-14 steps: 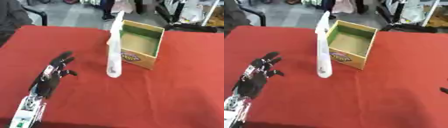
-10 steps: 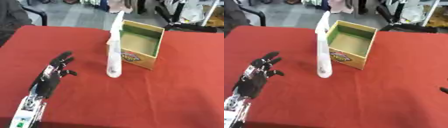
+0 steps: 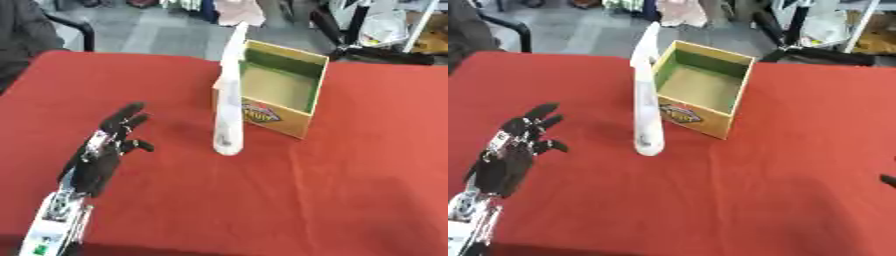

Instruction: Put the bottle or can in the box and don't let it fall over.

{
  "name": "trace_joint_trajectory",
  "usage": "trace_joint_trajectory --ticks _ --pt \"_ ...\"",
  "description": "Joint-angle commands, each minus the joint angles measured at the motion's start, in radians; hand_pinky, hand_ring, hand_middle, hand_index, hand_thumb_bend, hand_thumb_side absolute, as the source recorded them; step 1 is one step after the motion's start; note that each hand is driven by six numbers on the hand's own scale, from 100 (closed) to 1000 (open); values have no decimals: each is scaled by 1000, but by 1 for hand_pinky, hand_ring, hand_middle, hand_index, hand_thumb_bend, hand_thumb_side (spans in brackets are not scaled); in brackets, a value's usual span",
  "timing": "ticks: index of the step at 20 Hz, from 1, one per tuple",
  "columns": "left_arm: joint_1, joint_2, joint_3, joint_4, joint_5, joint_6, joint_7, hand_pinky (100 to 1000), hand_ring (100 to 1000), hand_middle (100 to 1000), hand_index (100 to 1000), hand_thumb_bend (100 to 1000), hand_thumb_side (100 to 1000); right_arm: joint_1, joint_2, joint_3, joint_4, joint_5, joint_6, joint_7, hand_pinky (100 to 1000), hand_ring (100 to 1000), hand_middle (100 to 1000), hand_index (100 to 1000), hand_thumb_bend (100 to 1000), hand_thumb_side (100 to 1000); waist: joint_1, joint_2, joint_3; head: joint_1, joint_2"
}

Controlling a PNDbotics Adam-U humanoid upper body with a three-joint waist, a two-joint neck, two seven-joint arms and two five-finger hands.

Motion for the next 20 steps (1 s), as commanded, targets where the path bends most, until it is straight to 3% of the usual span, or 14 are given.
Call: trace_joint_trajectory --ticks 1,4,5,9,15,20 --pt "-16 12 5 -23 1 -5 3 643 1000 997 1000 173 935 -9 -18 -4 -20 3 -1 0 824 1000 1000 965 100 629 1 -13 -1 -1 -10" --pt "-44 46 7 -35 -14 -16 22 645 1000 994 1000 116 875 -8 -19 -5 -20 4 -1 -2 824 1000 1000 965 100 628 3 -15 0 -5 -13" --pt "-59 66 6 -42 -31 -24 34 647 1000 988 998 100 813 -7 -20 -5 -19 4 0 -3 824 1000 1000 965 100 629 3 -16 0 -6 -14" --pt "-159 136 -26 -40 -118 -59 97 661 1000 973 993 100 709 -4 -22 -9 -18 6 0 -7 824 1000 1000 965 100 625 4 -20 -4 -8 -18" --pt "-360 172 -103 37 -239 -57 201 684 1000 962 991 100 663 -2 -22 -14 -17 5 0 -14 824 1000 1000 965 100 626 2 -25 -18 0 -22" --pt "-477 139 -152 161 -358 -76 264 687 1000 957 993 100 651 -5 -20 -17 -16 0 8 -22 824 1000 1000 967 100 631 3 -30 -31 4 -25"
